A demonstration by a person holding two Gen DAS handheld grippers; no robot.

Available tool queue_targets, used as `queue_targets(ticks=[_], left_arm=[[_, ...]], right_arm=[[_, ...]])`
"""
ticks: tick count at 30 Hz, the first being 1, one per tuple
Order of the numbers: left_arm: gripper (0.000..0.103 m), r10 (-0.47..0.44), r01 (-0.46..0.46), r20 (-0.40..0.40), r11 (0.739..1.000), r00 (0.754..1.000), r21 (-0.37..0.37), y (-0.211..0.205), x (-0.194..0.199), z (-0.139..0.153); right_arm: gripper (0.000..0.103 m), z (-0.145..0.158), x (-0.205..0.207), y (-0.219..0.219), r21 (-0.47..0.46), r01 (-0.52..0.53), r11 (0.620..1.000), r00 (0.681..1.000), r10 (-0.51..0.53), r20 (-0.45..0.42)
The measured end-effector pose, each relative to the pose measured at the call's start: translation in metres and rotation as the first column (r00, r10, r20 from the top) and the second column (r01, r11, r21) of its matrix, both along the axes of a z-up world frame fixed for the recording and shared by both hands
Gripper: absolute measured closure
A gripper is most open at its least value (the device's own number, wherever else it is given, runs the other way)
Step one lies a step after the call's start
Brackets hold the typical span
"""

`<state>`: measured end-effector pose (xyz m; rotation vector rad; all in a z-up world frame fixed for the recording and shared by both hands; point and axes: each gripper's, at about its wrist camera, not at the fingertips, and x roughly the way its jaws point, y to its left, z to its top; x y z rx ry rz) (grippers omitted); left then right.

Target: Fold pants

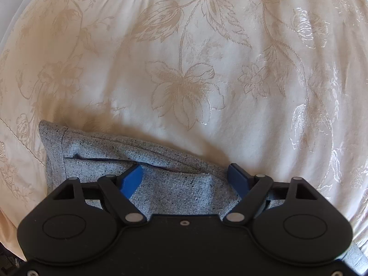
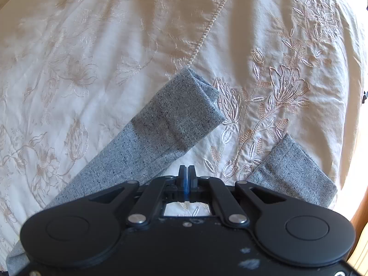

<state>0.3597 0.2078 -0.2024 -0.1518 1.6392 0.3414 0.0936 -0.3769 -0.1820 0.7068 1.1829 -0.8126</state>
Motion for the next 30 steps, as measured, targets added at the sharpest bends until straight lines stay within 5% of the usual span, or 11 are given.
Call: queue_targets(ticks=[2, 6, 8, 10, 17, 24, 27, 30], left_arm=[[0.021, -0.023, 0.024, -0.016, 1.000, 1.000, 0.003, -0.003, 0.002, -0.008], [0.053, -0.014, 0.014, 0.023, 1.000, 1.000, -0.002, -0.007, -0.008, -0.006], [0.067, -0.064, 0.063, 0.061, 0.998, 0.996, 0.022, -0.010, -0.019, 0.000], [0.080, -0.105, 0.103, 0.096, 0.994, 0.990, 0.032, -0.013, -0.034, 0.007], [0.086, -0.100, 0.106, 0.171, 0.994, 0.980, -0.030, 0.007, -0.071, 0.022], [0.086, -0.074, 0.089, 0.195, 0.993, 0.978, -0.072, 0.019, -0.071, 0.028], [0.087, -0.073, 0.090, 0.208, 0.993, 0.976, -0.075, 0.015, -0.077, 0.038], [0.088, -0.075, 0.094, 0.226, 0.993, 0.971, -0.077, 0.016, -0.083, 0.052]], right_arm=[[0.100, 0.007, -0.004, 0.001, -0.001, -0.012, 1.000, 0.999, 0.012, 0.043], [0.088, 0.023, -0.005, 0.001, 0.001, 0.010, 1.000, 0.993, -0.010, 0.116], [0.072, 0.027, -0.004, -0.002, 0.022, 0.043, 0.999, 0.988, -0.046, 0.147], [0.070, 0.029, -0.001, -0.008, 0.045, 0.083, 0.996, 0.982, -0.090, 0.168], [0.069, 0.006, 0.007, -0.016, 0.011, 0.209, 0.978, 0.977, -0.209, 0.035], [0.067, -0.015, 0.000, -0.028, 0.085, 0.282, 0.956, 0.945, -0.292, 0.149], [0.089, -0.011, -0.001, -0.030, 0.106, 0.249, 0.963, 0.930, -0.269, 0.252], [0.091, 0.007, 0.004, -0.024, 0.017, 0.167, 0.986, 0.949, -0.166, 0.268]])
